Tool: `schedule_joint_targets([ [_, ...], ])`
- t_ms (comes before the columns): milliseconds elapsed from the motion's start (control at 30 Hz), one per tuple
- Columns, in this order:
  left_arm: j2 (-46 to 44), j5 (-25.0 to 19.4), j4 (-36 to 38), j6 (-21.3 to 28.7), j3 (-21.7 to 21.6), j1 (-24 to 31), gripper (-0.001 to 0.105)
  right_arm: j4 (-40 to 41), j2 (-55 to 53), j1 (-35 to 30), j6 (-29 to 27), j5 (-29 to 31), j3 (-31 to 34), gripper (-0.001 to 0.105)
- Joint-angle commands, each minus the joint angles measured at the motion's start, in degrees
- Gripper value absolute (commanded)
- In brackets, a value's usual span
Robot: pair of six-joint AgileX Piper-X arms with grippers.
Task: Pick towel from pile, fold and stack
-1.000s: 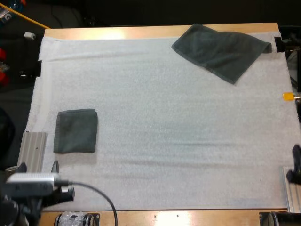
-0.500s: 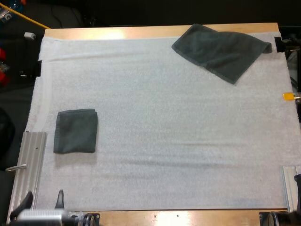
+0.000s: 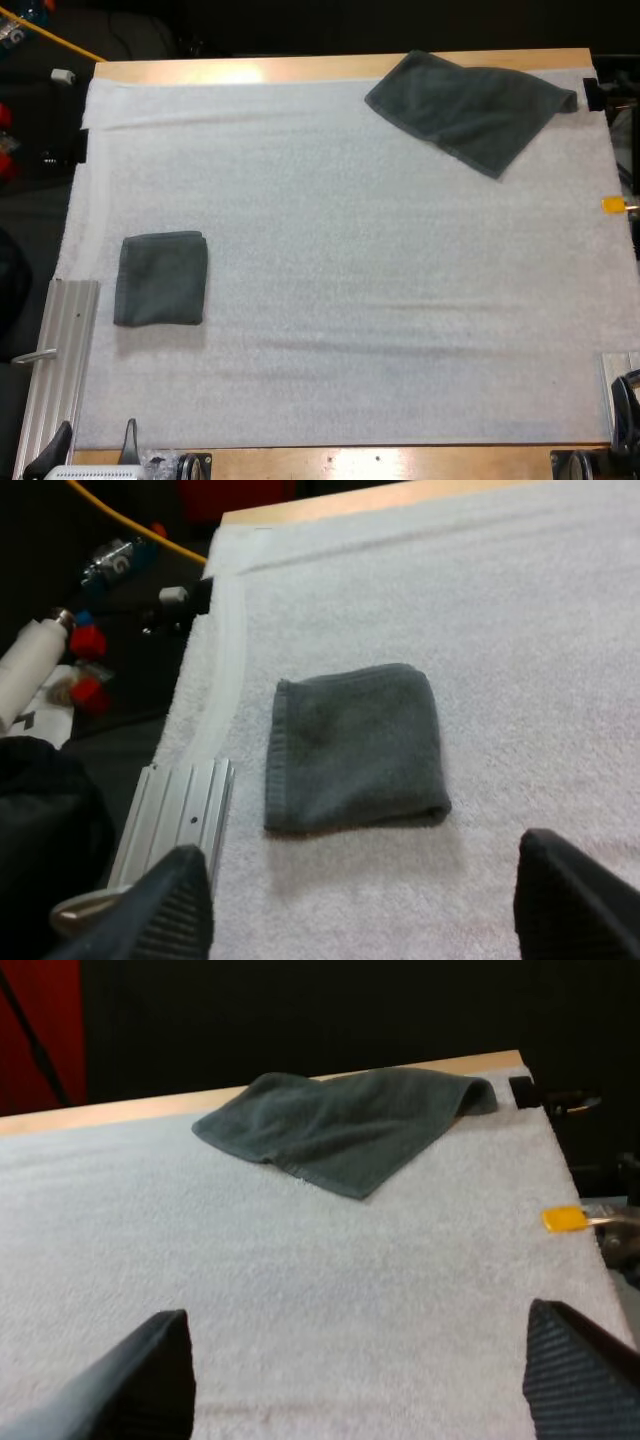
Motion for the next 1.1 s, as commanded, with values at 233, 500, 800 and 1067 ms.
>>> schedule_joint_targets([
  [233,-7.72,0.30,-7.19,0.22,5.22,0.03,0.061,-12.79,-2.13,0.17,-0.75,-0.51,6.46,0.067],
  [500,-7.57,0.30,-19.39,0.40,13.79,0.03,0.061,-18.36,-2.03,0.17,-0.61,-0.51,12.25,0.067],
  [800,-7.58,0.38,-30.02,0.40,23.40,0.03,0.061,-18.36,-2.03,0.17,-0.61,3.91,18.22,0.067],
  [1067,-7.54,0.40,-31.87,-0.05,27.44,0.03,0.061,-18.66,-2.03,0.17,-0.61,5.60,21.78,0.067],
])
